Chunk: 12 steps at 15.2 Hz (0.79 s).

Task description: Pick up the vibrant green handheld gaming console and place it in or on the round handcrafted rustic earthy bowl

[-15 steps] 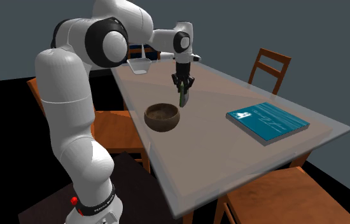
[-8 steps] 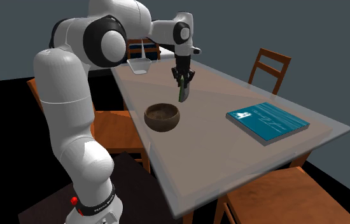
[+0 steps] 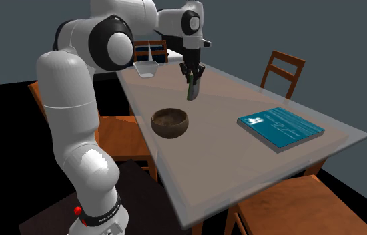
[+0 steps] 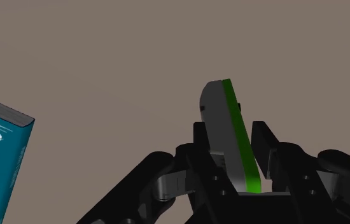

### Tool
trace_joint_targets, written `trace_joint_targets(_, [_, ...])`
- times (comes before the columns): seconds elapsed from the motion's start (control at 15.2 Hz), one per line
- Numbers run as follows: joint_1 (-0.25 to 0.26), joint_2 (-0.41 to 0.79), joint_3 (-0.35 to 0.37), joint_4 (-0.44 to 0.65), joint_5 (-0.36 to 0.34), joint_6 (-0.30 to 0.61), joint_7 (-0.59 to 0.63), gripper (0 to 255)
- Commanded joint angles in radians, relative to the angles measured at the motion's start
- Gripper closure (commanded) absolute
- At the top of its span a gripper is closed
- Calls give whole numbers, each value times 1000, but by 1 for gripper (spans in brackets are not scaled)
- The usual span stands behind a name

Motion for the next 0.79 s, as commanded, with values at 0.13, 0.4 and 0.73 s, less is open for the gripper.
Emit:
trace_joint_targets(0.13, [0,8,0,65,-1,-57,-1,255])
trace_joint_targets(0.4, [1,22,0,138,-2,-116,-1,255])
trace_joint_targets(0.73, [4,47,1,241,-5,-194,0,255])
